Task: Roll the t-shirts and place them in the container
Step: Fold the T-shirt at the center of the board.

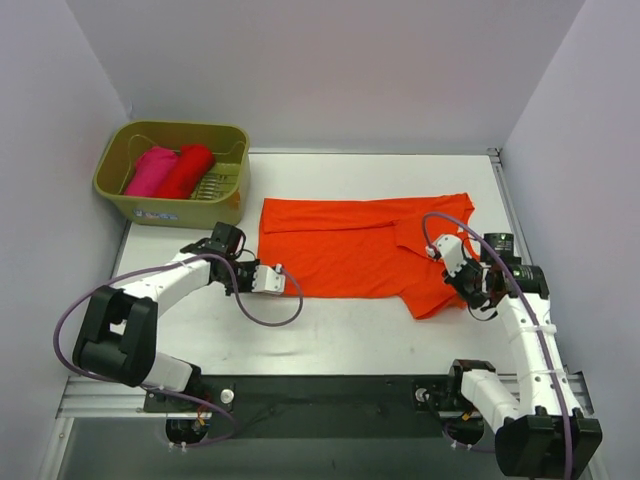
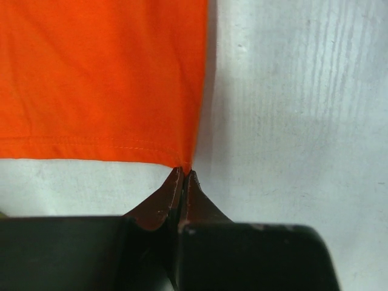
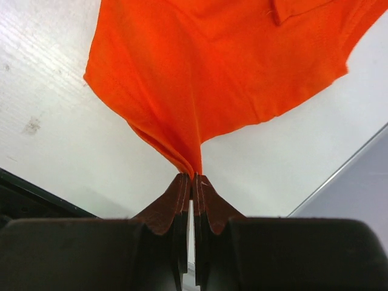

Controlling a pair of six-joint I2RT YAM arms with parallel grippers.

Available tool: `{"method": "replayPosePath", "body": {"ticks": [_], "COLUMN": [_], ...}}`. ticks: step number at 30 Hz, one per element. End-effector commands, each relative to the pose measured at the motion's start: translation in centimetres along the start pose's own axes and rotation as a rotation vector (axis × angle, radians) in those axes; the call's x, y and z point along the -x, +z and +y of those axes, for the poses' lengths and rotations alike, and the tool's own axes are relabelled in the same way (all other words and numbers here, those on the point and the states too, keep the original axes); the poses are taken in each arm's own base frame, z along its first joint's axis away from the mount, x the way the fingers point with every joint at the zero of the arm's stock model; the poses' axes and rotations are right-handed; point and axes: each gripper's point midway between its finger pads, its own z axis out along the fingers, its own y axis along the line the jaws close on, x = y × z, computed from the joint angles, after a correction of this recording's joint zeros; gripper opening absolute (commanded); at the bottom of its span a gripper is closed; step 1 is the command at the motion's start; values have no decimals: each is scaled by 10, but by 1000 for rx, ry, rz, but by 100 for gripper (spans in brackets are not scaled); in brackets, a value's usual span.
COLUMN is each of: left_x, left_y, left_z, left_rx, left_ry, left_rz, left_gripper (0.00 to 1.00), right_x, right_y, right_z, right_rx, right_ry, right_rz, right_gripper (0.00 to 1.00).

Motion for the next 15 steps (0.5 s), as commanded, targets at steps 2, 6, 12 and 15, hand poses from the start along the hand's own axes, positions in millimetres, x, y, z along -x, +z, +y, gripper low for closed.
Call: {"method": "replayPosePath", "body": {"ticks": [2,6,12,15], "left_x": [21,27,24,18], "left_y": [-17,-26,-30,-28], "left_z": [44,64,87,101], "left_rx": [103,149,194,214], "left_ry": [-89,-138,-220,-289], "left_rz": [-40,-50,-44,-30], "left_gripper": [0,0,0,0], "right_x": [31,51,73,82], "right_y": [-12,-12,-10,-3], "right_z": [-38,-80,-135,-156], "right_rx": [-66,-141,-219,-232], "right_ry": [36,105,206,223], "right_rz": [-47,-68,-93,-95], "right_gripper": [0,0,0,0]}}
